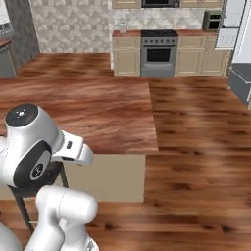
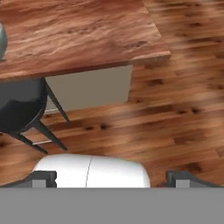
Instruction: Open the fridge, grab two sodas, and place both sodas inside the bowl with ice on the dining counter.
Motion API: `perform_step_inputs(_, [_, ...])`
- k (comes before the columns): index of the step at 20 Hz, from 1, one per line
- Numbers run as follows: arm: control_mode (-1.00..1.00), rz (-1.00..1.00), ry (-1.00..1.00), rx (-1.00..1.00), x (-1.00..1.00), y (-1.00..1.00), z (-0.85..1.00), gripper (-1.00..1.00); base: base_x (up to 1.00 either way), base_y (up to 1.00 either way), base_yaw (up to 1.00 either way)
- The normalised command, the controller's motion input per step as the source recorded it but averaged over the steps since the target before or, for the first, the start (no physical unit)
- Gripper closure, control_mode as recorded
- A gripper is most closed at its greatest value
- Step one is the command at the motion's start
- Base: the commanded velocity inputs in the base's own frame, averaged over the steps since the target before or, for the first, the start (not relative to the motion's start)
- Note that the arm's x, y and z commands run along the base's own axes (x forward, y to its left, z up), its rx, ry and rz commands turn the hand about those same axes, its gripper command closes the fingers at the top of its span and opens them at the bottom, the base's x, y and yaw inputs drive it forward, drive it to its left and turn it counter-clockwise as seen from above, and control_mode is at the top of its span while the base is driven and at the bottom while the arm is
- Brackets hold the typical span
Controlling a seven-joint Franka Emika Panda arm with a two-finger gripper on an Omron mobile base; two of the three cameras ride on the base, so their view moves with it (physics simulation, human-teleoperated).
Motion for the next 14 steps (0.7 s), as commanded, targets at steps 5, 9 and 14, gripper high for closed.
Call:
perform_step_inputs(5, [1.00, 0.00, 0.00, 0.00, 0.00, 0.00, 0.00, -1.00, 0.39, -0.81, -0.39])
perform_step_inputs(9, [1.00, 0.00, 0.00, 0.00, 0.00, 0.00, 0.00, -1.00, 0.56, -0.90, -0.33])
perform_step_inputs(14, [1.00, 0.00, 0.00, 0.00, 0.00, 0.00, 0.00, -1.00, 0.76, -0.83, -0.23])
